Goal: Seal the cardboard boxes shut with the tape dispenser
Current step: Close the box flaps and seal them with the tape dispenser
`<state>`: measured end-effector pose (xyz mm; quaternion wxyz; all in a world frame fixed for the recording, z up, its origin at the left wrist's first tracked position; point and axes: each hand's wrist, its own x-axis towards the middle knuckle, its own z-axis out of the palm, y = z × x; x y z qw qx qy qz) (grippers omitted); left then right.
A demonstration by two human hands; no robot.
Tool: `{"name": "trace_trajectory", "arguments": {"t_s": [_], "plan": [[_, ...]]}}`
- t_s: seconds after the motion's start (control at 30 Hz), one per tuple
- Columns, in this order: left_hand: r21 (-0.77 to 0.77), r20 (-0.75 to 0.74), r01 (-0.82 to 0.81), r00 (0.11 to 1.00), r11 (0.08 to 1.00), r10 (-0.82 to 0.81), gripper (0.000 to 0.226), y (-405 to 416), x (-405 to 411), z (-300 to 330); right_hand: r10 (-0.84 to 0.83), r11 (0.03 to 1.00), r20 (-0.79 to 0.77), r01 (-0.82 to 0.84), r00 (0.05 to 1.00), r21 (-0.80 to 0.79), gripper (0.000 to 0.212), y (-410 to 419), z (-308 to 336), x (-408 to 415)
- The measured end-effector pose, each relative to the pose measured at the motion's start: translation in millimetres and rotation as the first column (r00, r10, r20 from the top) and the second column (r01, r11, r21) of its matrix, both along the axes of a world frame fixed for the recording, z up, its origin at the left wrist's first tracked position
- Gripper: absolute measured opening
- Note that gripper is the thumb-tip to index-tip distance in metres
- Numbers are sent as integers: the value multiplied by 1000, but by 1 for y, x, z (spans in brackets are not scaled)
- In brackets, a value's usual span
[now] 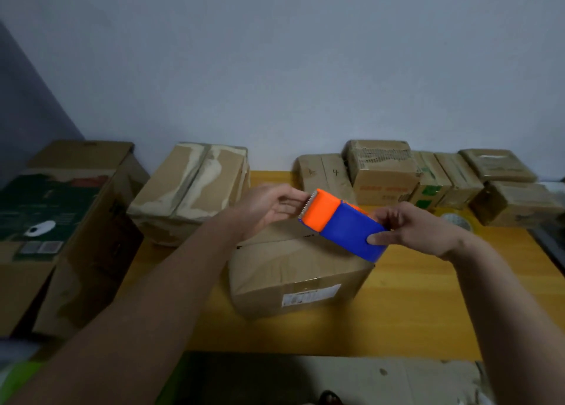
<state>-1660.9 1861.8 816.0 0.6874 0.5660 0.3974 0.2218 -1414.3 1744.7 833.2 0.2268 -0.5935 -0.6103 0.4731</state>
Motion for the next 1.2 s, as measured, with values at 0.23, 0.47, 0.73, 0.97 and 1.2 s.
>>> {"name": "trace_trajectory", "arguments": {"t_s": [0.23, 0.47, 0.73, 0.97, 1.2], "plan": [[-251, 106, -165, 975, 954, 197, 30, -11, -28, -17, -244, 969, 40, 242, 969, 44, 55, 26, -11, -49], [-270, 31, -521, 836, 810, 548, 12, -23, -44, -32, -344, 910, 354, 216, 870, 355, 87, 53, -22, -89], [-161, -87, -735, 675, 659, 732, 10, -25, -64, -62, -185, 919, 552, -55, 813, 389, 84, 76, -26, -105], [-130, -158, -849, 528, 513, 834, 9, -21, -81, -84, -115, 923, 649, -161, 752, 350, 80, 95, -27, -112], [-82, -223, -891, 453, 446, 863, 13, -24, -82, -100, -67, 928, 765, -242, 641, 284, 66, 104, -36, -128]]}}
